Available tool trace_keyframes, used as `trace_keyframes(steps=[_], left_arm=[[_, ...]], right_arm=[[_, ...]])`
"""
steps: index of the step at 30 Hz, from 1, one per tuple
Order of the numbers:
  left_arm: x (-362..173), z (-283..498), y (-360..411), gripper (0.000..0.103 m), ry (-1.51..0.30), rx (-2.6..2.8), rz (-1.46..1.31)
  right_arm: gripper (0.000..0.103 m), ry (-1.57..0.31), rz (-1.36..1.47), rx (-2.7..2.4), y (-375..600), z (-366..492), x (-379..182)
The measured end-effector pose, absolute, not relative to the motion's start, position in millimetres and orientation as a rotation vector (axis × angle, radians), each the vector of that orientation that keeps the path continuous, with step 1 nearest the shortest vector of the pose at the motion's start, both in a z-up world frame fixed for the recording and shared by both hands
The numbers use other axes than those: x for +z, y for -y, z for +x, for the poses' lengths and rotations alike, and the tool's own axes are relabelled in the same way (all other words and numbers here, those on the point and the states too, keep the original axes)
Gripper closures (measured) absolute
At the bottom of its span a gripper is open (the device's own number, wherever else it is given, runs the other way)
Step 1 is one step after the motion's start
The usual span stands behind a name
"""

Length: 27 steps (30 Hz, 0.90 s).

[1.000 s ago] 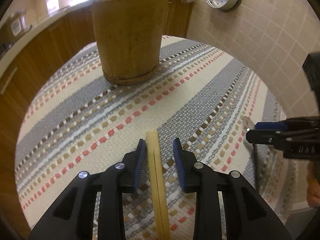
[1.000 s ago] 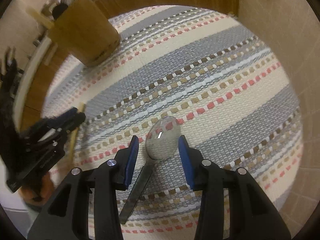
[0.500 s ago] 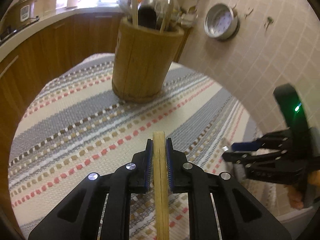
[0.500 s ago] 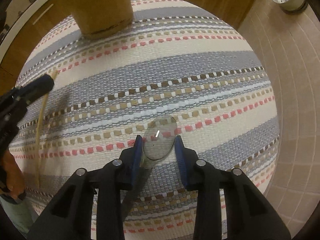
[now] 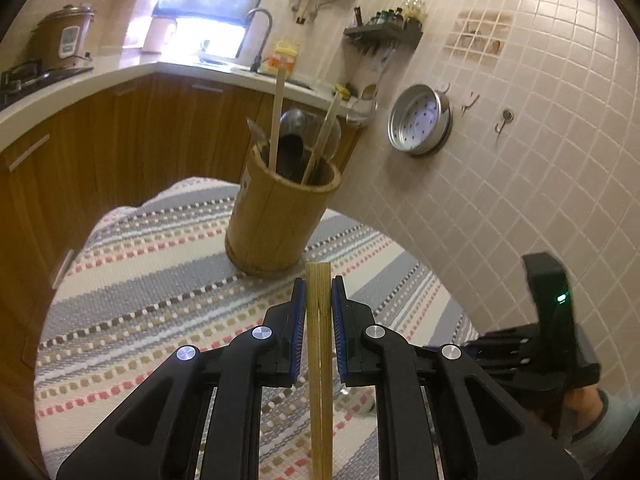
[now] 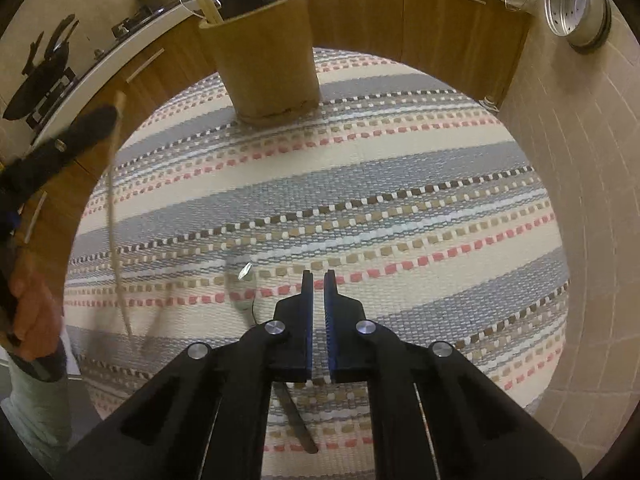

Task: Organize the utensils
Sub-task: 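Close the left tool on the wooden chopstick while the right tool grasps the clear spoon, then lift the held chopstick and clear spoon upright and carry them toward the holder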

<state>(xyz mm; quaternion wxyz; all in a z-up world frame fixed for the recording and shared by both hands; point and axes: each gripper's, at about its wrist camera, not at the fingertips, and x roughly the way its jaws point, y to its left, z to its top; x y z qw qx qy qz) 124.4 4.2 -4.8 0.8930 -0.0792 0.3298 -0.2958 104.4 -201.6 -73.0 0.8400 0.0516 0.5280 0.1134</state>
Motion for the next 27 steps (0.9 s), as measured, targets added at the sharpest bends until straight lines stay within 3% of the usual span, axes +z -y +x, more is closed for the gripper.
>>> trace_keyframes(steps=[12,13,17,18,27], left_arm=[[-4,120,-16,0.092,-0.666,-0.607,-0.163],[-5,120,-17,0.092,-0.665,-0.609,-0.167],[-6,123,-21,0.092,-0.669,-0.593,-0.163],[-7,124,-21,0.092,-0.669,-0.595,-0.168],[-8,122,-31,0.092,-0.648,-0.599,-0.196]], right_arm=[[0.097,-1.2,-0.051,0.397,141,105,-87],[0.094,-1.185,-0.095,0.394,134,102,-87],[0.063,-1.15,-0.211,0.382,115,97,-82],[0.06,-1.143,-0.227,0.381,111,96,-81],[0.06,-1.213,-0.307,0.338,92,100,-89]])
